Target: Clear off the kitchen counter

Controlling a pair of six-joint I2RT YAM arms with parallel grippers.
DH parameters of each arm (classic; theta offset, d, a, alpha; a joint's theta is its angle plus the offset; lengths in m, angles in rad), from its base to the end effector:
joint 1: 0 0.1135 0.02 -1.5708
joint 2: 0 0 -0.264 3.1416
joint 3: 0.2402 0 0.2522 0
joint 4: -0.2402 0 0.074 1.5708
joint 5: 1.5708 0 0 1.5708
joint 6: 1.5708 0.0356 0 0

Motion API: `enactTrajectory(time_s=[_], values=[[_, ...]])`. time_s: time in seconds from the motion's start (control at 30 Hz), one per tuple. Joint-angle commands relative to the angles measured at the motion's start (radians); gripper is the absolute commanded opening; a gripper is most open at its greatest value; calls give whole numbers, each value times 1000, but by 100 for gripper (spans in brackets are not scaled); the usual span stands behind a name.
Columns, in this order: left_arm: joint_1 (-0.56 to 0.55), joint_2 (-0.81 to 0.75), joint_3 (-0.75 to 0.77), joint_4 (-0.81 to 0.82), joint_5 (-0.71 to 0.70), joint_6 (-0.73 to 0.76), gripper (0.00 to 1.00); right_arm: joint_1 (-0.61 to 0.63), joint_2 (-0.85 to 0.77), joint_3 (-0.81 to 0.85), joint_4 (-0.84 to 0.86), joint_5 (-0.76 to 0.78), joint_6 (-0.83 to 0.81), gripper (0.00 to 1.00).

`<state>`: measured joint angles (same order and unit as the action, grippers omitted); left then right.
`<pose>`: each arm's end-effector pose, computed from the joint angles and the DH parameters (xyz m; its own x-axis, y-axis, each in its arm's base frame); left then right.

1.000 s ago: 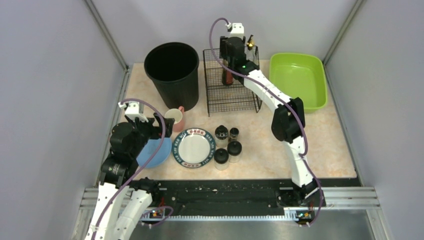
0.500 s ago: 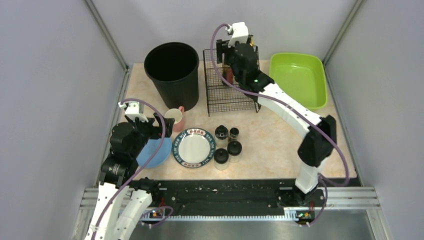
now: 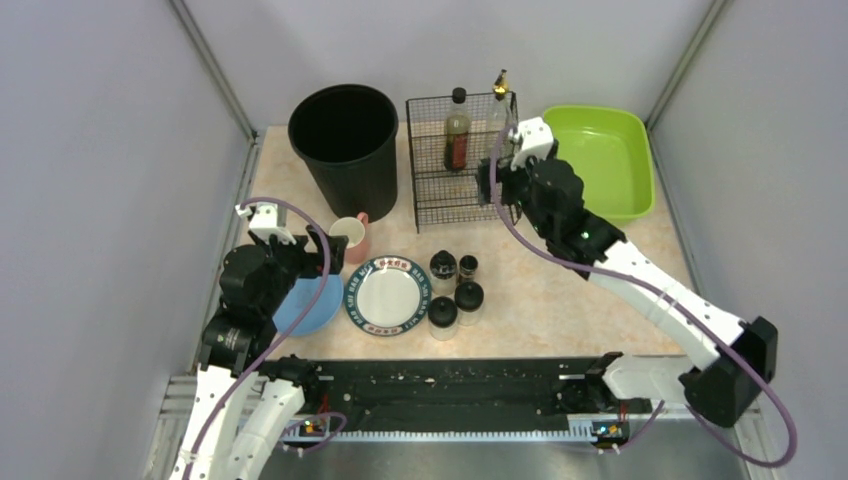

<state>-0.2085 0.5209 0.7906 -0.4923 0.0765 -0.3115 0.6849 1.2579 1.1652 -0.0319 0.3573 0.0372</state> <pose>0.1148 -0.0271 0.3438 -0.2912 -0.2507 -0.9232 0.1997 0.9279 -0.3150 0.2361 0.1768 0.3884 -0.1082 -0.0434 -0.9932 -0.3201 0.9474 -0.0065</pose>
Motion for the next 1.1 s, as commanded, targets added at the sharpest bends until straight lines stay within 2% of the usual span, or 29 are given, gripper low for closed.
enactTrajectory(time_s=[0.0, 0.17, 0.33, 0.47, 0.53, 0.8, 1.07], values=[[-3, -14, 2, 24, -14, 11, 96, 7, -192, -129, -109, -23, 38, 99], [-3, -12, 8, 10, -33, 1, 99, 7, -327, -224, -288, -84, 122, 98], [-2, -4, 7, 9, -57, -6, 99, 7, -377, -269, -492, -176, 199, 94], [-2, 2, 8, 7, -52, -6, 99, 8, -392, -313, -593, -227, 219, 92], [-2, 4, 8, 8, -54, -8, 99, 47, -399, -327, -595, -186, 239, 92], [-3, 8, 5, 2, -96, -15, 98, 77, -277, -296, -639, -308, 278, 87], [-3, 13, 18, -20, -149, -57, 97, 162, -243, -320, -631, -260, 317, 86]])
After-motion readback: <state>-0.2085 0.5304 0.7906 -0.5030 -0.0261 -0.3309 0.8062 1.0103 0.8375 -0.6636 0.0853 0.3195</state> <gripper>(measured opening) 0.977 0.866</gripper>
